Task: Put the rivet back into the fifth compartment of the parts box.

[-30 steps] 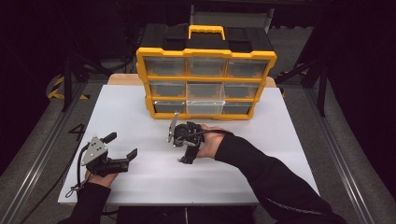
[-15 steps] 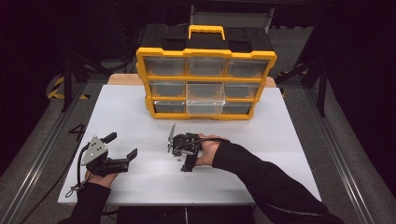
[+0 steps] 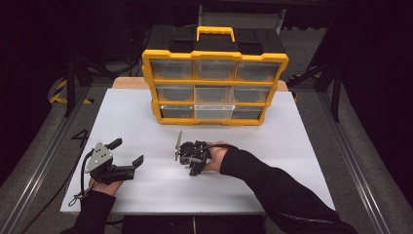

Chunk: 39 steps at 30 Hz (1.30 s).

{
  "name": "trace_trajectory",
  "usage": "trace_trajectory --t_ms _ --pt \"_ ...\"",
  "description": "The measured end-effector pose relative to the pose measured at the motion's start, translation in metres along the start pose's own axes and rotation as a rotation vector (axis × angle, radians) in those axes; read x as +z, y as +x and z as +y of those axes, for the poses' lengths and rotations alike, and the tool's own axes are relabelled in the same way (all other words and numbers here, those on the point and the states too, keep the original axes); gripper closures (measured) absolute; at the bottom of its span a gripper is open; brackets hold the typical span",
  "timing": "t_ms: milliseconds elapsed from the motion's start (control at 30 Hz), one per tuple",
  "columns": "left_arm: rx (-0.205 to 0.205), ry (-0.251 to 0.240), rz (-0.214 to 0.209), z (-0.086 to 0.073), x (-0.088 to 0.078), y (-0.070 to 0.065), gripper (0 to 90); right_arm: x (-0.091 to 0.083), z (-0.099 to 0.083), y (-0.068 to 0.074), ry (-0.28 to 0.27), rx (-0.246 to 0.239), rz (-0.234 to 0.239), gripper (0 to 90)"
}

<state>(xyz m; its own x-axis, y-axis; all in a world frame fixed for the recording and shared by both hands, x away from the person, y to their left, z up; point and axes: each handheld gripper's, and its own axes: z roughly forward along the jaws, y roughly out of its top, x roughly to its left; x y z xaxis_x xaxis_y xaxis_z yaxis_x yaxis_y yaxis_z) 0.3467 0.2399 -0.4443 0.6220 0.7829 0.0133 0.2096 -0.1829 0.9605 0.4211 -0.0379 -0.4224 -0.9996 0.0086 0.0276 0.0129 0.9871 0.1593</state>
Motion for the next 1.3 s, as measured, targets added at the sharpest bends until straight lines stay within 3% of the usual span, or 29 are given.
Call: trace_trajectory --t_ms 100,367,833,1300 --pt "0.001 0.0 0.0 0.0 0.0 0.0 3.1 0.0 0.001 0.002 0.001 -0.005 -0.003 81.2" --pt "0.003 0.0 0.001 0.0 0.0 0.0 3.1 -0.003 0.004 0.004 0.014 -0.021 -0.003 82.2" --pt "0.002 -0.002 0.001 0.0 0.0 0.0 3.1 -0.043 0.013 0.008 0.009 -0.069 -0.032 82.2" --pt "0.001 0.0 0.001 0.0 0.0 0.0 3.1 -0.083 0.013 0.005 -0.036 -0.076 -0.073 82.2"
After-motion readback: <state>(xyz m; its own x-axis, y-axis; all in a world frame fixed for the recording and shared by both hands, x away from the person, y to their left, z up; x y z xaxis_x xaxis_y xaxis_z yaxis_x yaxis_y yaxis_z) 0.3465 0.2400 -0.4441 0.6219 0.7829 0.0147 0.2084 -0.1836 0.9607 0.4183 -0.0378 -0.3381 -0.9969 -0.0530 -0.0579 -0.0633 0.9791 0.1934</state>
